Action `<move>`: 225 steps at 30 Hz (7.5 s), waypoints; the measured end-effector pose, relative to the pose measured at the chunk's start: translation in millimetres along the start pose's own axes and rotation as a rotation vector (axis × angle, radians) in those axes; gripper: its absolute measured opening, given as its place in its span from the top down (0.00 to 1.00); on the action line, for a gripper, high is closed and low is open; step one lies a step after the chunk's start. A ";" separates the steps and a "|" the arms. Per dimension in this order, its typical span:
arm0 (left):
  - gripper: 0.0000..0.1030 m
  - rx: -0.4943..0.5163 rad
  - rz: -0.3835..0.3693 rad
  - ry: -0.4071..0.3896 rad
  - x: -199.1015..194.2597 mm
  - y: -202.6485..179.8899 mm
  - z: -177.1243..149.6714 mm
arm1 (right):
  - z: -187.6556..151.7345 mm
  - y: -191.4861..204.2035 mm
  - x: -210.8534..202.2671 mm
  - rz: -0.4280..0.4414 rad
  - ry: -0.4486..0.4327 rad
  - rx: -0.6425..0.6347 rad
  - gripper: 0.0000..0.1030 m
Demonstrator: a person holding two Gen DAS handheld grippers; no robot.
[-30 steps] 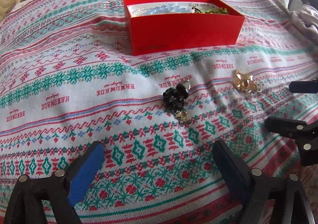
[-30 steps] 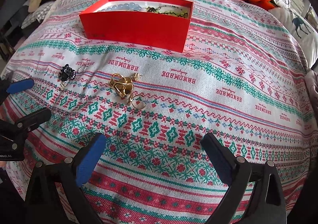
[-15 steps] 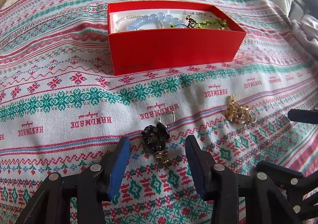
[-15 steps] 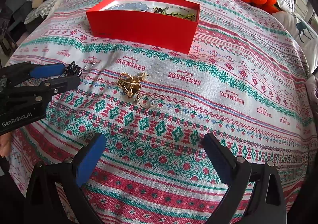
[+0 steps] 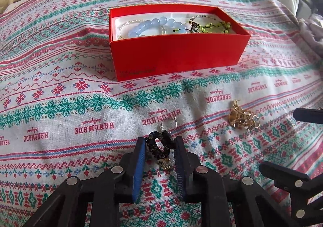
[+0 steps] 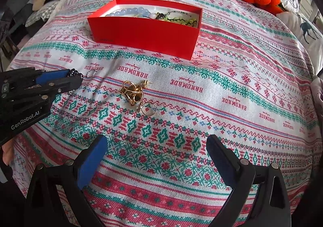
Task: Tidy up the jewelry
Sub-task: 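Grasp the gold knot earring with the right tool while the left tool holds the black earring, then carry both earrings into the red box and open both tools, then move both open tools toward the gold hoop earrings on the cover, then grasp a gold hoop earring with the right tool while the left grasps another gold earring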
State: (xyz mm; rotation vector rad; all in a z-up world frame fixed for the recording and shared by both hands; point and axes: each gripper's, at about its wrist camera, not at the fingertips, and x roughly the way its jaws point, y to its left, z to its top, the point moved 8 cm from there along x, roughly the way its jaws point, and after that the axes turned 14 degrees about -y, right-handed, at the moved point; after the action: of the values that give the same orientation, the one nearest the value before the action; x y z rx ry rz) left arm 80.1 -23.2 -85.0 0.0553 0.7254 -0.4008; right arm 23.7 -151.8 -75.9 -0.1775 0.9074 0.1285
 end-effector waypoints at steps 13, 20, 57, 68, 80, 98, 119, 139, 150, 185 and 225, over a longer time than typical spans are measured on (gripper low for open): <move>0.78 -0.006 0.019 0.001 -14.2 10.7 -2.1 | 30.0 16.2 11.2 0.070 -0.012 0.019 0.26; 0.78 -0.017 0.021 0.010 -14.9 14.4 -4.1 | 35.3 19.5 25.1 0.077 0.012 0.037 0.50; 0.78 -0.166 -0.010 -0.048 -38.6 21.9 50.0 | 85.5 -2.9 -24.0 0.178 -0.077 0.202 0.84; 0.78 -0.159 -0.044 -0.103 -28.0 -1.3 97.4 | 121.9 -28.0 -29.8 0.181 -0.136 0.332 0.84; 0.78 -0.208 -0.007 -0.098 28.7 -4.7 109.8 | 135.2 -49.5 6.4 0.163 -0.104 0.430 0.84; 0.71 -0.179 0.031 -0.062 55.3 -5.6 103.4 | 127.5 -60.3 35.6 0.129 -0.042 0.464 0.84; 0.16 -0.097 0.042 -0.046 0.3 -13.5 86.1 | 132.9 -71.1 -18.4 0.133 -0.125 0.450 0.56; 0.08 -0.098 0.066 0.038 -31.8 -3.3 29.9 | 87.2 -51.9 -52.0 0.109 -0.100 0.308 0.32; 0.08 -0.092 0.066 0.057 -38.5 16.6 6.8 | 50.9 -42.8 -44.6 0.085 -0.046 0.227 0.31; 0.15 -0.020 -0.011 0.129 -31.0 15.6 -33.4 | 5.4 -2.5 15.1 0.070 0.038 0.015 0.27; 0.77 -0.031 -0.078 0.134 46.7 -22.0 5.6 | 5.5 -33.4 -5.6 0.095 0.037 0.097 0.79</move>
State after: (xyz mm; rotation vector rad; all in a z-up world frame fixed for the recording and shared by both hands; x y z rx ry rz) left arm 107.0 -60.3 -109.4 0.0244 0.8676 -0.4631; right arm 30.8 -183.5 -64.8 -0.0464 0.9568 0.1693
